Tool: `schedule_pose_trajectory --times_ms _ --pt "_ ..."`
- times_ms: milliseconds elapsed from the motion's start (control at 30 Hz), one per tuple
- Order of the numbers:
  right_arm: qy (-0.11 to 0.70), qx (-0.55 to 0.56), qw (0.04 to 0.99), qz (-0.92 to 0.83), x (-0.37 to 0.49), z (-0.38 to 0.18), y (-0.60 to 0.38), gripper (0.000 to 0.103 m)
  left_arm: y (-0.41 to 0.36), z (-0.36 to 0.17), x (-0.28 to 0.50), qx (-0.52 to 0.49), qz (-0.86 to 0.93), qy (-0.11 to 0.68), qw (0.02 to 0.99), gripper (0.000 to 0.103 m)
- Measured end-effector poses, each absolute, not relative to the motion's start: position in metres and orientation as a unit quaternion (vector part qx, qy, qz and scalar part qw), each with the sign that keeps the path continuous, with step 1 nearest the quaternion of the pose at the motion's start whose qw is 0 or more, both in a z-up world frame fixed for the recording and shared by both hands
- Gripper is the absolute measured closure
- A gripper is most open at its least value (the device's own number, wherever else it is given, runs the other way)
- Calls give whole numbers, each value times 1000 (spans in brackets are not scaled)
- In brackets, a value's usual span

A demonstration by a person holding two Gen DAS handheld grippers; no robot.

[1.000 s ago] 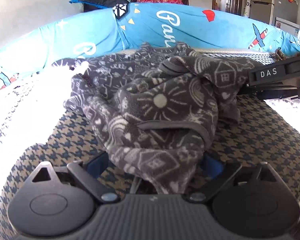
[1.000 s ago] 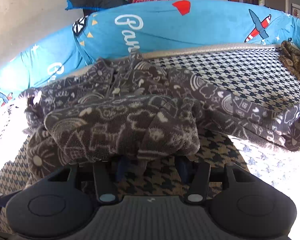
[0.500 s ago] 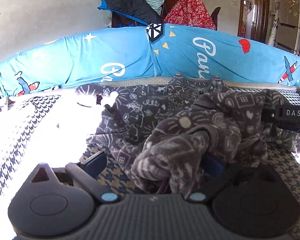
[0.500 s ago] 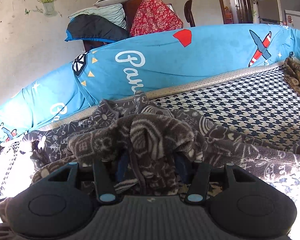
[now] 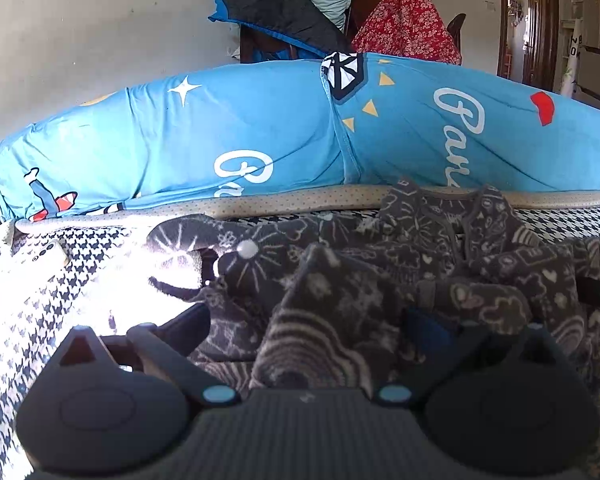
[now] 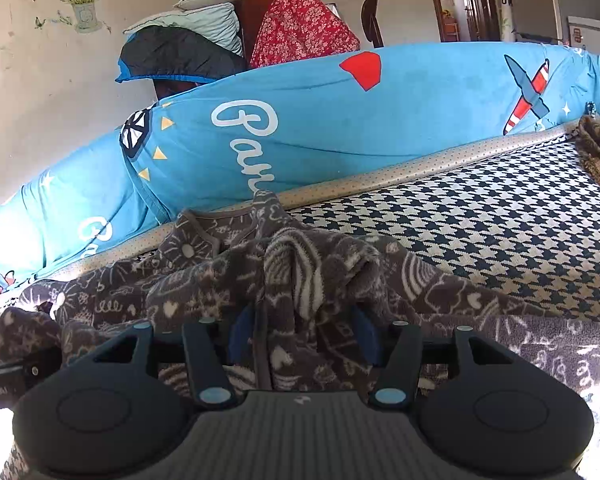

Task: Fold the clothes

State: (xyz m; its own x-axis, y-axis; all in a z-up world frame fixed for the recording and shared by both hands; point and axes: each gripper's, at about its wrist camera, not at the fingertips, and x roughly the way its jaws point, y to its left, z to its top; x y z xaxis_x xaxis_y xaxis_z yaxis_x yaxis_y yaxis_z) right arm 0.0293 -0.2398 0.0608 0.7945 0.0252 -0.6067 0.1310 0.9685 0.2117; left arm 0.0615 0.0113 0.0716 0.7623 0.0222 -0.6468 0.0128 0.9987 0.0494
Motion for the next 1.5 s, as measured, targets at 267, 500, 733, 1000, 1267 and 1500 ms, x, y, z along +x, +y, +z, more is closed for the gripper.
schedule_pose_trajectory --times_ms 267,500,733,1000,1267,1500 --pt "339 127 930 -55 51 50 -235 41 14 63 82 19 1 353 936 0" --pt "348 121 928 -51 52 55 -233 39 29 54 95 -29 10 379 925 0" --pt "360 119 925 -25 27 65 -239 32 27 54 95 -23 12 378 925 0" --pt "400 159 903 -14 -5 57 -258 30 26 55 93 -23 15 376 926 0" --pt "443 233 866 -7 -6 38 -264 30 26 54 92 -18 14 374 927 0" --pt "455 275 847 -11 7 21 -252 30 25 54 92 -17 15 374 927 0"
